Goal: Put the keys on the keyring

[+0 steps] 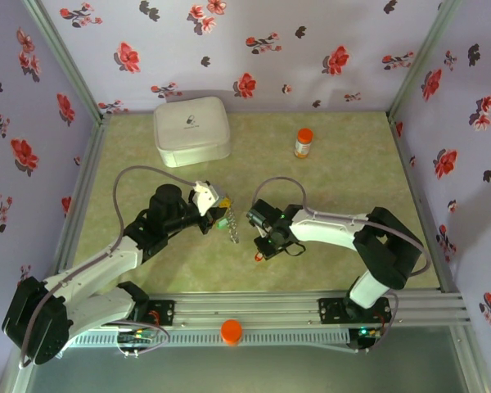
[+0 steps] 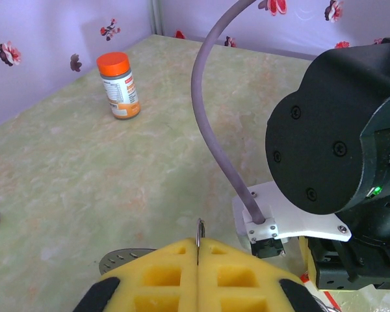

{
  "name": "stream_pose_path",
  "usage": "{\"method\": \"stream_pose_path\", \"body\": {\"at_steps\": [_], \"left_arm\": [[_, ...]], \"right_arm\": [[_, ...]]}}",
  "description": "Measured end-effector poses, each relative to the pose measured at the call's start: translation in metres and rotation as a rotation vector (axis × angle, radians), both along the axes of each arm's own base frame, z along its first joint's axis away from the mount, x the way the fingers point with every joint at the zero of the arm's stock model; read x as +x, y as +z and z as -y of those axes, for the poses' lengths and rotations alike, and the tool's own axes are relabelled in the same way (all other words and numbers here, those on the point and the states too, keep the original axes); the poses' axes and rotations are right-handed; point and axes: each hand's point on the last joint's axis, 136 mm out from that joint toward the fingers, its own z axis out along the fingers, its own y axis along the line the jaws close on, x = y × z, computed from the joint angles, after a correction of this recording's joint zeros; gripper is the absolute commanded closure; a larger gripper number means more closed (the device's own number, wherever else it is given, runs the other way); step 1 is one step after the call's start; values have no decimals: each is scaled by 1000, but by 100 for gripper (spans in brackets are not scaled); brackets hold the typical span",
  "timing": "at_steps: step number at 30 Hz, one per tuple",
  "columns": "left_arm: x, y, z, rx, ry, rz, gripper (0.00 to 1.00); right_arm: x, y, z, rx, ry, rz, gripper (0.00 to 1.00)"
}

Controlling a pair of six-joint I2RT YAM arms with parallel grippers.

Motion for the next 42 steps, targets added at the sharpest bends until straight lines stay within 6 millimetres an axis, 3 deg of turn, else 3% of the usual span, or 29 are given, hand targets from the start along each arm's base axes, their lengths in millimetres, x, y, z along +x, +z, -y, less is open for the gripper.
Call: {"method": "stream_pose_path", "body": {"at_steps": [32,42], "left_arm": [[0,1,0,-3,0,4,100],[0,0,0,-3,0,4,100]], "right_arm": [[0,0,0,-3,0,2,91],[0,1,1,-4,0,2,85]]}}
